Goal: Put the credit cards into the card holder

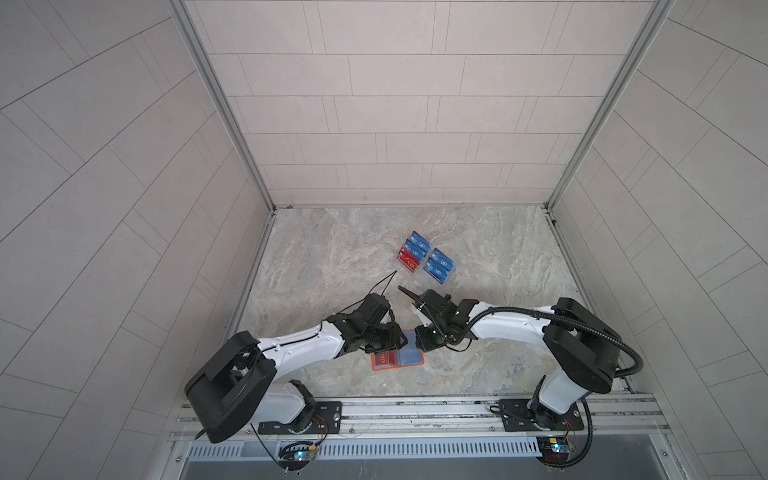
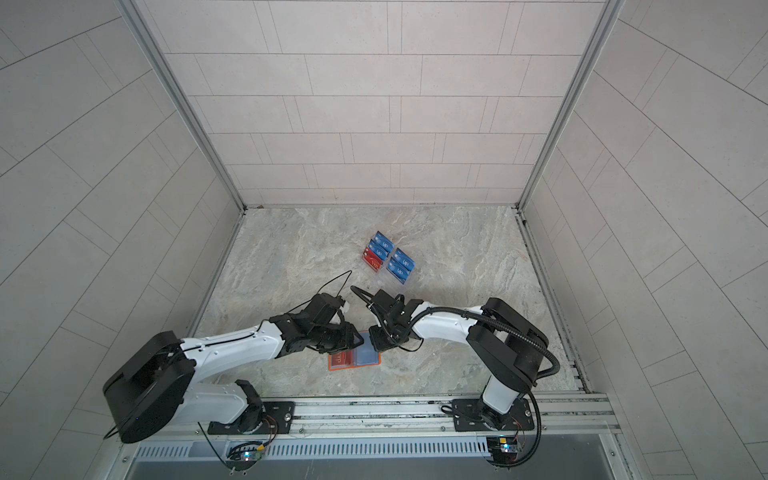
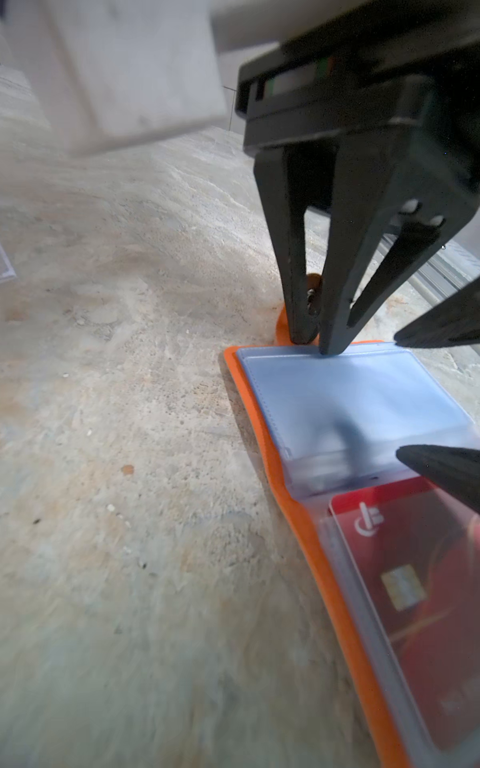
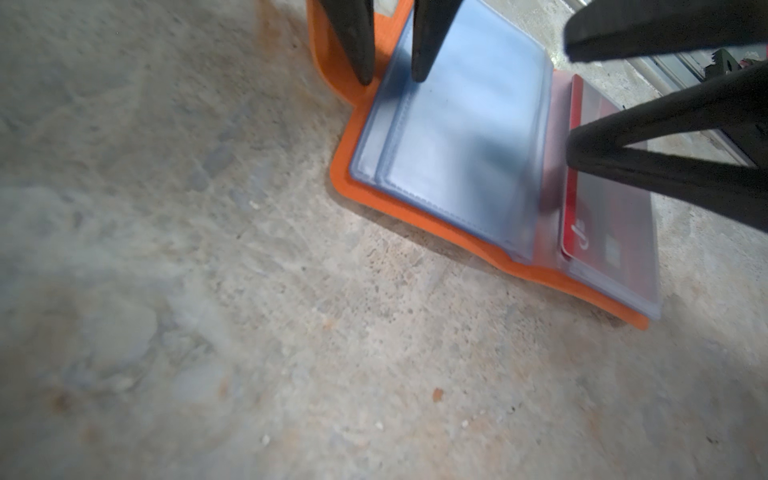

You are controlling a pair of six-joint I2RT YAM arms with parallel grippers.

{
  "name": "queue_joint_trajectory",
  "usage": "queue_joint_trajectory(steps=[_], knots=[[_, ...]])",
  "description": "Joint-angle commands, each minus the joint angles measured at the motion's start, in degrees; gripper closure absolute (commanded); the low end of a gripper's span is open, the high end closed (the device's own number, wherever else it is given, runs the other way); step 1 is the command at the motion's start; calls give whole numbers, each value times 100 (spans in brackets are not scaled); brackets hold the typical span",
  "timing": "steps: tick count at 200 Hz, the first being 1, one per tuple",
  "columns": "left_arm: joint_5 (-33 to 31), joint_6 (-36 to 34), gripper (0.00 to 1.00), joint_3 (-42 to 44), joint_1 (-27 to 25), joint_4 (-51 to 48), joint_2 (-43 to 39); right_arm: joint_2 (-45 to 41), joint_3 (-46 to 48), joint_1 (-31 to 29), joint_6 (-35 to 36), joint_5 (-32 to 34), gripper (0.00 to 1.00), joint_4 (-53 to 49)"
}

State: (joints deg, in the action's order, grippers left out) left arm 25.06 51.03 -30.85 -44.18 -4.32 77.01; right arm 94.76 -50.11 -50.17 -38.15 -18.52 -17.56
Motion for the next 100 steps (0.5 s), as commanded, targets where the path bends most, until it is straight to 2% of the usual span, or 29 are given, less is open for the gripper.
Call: queue_joint_trajectory(steps=[1, 100], knots=[[142, -31, 57, -142, 37, 323, 139, 120, 71, 34, 36, 155, 79, -108], [180, 35, 57, 168, 114, 624, 352, 173, 119, 34, -52, 154, 80, -54]])
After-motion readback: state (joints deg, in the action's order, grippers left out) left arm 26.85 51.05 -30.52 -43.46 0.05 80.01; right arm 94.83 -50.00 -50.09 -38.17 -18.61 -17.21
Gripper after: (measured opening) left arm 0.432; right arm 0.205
